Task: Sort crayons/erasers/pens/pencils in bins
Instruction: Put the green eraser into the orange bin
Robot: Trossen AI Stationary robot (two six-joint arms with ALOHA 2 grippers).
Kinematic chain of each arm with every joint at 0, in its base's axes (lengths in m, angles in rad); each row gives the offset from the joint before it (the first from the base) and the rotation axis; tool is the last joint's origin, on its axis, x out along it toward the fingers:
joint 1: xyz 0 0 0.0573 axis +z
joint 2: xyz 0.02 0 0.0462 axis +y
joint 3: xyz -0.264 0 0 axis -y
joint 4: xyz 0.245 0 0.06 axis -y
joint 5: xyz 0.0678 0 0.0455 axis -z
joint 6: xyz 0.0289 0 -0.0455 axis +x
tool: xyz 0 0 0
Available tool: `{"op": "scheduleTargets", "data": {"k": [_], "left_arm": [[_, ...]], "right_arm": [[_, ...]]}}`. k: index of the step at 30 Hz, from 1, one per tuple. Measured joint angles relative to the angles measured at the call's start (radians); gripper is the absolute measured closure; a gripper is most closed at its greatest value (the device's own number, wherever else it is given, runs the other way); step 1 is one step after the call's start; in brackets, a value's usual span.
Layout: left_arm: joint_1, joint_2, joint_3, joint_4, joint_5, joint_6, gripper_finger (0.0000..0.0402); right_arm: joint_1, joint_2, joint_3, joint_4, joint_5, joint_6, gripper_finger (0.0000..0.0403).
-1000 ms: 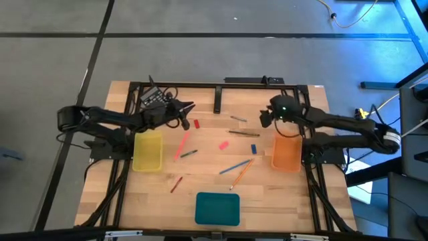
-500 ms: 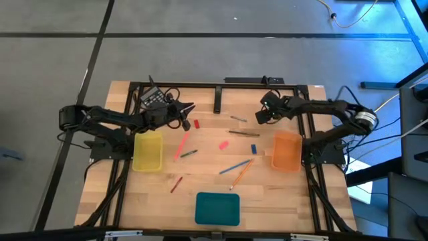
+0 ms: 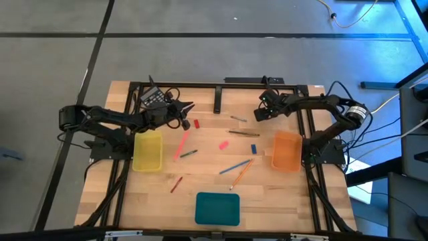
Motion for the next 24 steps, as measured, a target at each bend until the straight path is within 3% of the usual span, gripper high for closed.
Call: {"op": "scheduleTargets", "data": {"k": [12,24], "left_arm": [[0.000,0.000,0.000,-0.008,0.001,0.001,0.0354],[0.000,0.000,0.000,-0.008,0.001,0.001,0.0354]], "right_arm": [[-0.012,0.002,-0.001,0.038,-0.027,-0.069,0.0333],[-0.012,-0.039,-0.006,0.033,-0.055,-0.108,0.0328]]}}
